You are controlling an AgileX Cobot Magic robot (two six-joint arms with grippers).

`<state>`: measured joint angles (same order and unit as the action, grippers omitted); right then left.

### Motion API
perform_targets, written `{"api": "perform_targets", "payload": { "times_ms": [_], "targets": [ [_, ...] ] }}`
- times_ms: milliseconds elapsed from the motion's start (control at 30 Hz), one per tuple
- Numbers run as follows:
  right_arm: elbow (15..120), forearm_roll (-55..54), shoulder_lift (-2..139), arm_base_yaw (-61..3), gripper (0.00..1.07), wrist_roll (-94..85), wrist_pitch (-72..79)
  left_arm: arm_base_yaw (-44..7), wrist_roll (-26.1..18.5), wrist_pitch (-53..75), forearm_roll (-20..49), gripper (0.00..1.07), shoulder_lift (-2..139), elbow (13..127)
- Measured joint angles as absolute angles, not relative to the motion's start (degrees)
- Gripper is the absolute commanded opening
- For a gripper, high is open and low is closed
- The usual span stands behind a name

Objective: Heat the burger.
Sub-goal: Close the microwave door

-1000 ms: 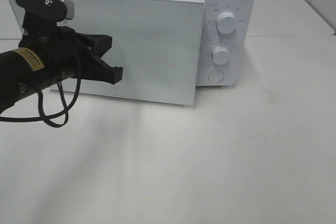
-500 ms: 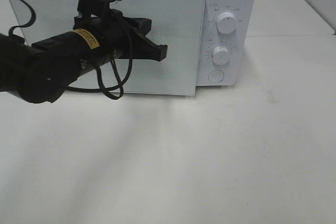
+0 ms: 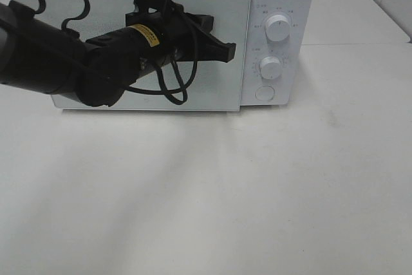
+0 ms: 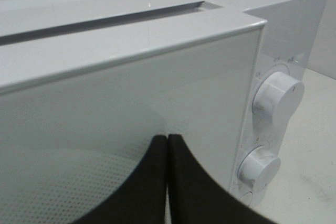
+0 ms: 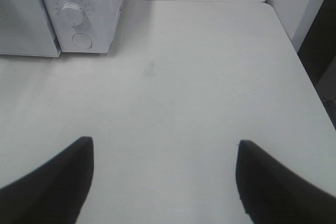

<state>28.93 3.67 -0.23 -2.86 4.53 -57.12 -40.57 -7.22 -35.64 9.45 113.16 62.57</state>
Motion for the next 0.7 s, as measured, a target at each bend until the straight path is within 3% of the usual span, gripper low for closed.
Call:
{"api": "perform_targets", "payload": {
  "times_ms": [700],
  "targets": [
    [28.9, 3.7, -0.2, -2.9, 0.74, 4.5, -57.1, -40.9, -7.4, -31.5, 10.9, 0.0, 115.5, 67.8]
  ]
}}
